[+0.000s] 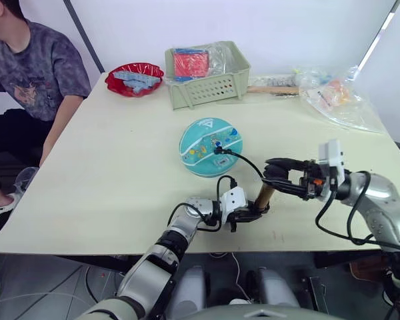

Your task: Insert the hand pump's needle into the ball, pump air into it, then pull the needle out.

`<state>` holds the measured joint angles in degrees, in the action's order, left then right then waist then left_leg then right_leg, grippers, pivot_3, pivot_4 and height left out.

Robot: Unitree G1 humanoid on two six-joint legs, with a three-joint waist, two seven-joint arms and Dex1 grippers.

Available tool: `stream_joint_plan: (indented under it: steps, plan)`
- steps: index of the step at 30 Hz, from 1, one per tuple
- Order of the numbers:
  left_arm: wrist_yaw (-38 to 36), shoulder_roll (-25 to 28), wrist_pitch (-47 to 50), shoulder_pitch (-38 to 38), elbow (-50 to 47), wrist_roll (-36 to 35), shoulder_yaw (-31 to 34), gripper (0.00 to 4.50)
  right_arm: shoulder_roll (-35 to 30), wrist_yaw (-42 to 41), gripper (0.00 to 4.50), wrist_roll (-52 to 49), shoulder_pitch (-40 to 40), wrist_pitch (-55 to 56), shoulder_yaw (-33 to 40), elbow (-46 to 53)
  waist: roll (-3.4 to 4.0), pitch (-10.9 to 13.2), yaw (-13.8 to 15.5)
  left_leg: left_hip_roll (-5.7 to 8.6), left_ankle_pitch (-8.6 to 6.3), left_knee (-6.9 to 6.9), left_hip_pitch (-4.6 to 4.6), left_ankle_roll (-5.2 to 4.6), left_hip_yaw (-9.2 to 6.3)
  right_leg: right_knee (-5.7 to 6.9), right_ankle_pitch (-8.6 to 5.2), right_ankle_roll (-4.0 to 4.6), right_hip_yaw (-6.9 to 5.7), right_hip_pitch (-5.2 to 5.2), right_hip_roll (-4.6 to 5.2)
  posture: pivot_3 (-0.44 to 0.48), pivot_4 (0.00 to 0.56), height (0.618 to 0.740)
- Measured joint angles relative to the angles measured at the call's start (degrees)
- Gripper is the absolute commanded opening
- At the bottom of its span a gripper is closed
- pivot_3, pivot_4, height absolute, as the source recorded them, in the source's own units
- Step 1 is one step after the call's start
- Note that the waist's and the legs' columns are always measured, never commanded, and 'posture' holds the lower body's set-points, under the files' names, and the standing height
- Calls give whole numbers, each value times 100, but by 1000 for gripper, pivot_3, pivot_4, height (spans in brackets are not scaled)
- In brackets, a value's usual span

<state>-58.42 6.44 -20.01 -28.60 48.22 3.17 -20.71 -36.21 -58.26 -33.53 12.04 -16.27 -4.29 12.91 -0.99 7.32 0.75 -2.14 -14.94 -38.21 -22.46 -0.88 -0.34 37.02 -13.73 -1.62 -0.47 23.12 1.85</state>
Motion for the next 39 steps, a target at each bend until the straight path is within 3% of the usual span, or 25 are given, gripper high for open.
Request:
stream_joint_plan:
  steps: [10, 16, 26, 31, 39]
  plan:
    - [-12, 12, -7, 3, -5, -5, 4, 1070, 72, -5, 1814, -73, 43, -157, 122, 36, 4, -6, -1, -2, 0, 2, -2, 0, -2, -1, 0, 1, 0, 2, 1, 0, 150, 738]
    - [-80, -9, -31, -6, -39, -38, 3, 1070, -188, 36, 1814, -645, 340, -972, 491, 232, 28, 19, 10, 3, 0, 3, -31, 0, -2, -6, 4, 6, 0, 21, 4, 0, 150, 738]
    - [-138, -9, -56, -43, -40, -69, 3, 1070, -1145, 151, 1814, -2328, 1623, -2498, 1503, 463, 37, 65, 11, 3, -1, 6, -37, -1, -3, -14, 5, 8, -2, 22, 7, 0, 150, 738]
    - [-141, -10, -57, -50, -38, -69, 4, 1070, -1444, 172, 1814, -2641, 2013, -2876, 1660, 461, 44, 69, 7, 1, -1, 6, -37, -1, -3, -15, 4, 4, -1, 23, 9, 0, 150, 738]
    - [-145, -19, -59, -48, -37, -68, 2, 1070, -1443, 187, 1814, -2575, 1948, -2850, 1656, 531, 44, 73, 11, 1, -2, 7, -38, -3, -3, -16, 4, 4, -1, 23, 12, 0, 150, 738]
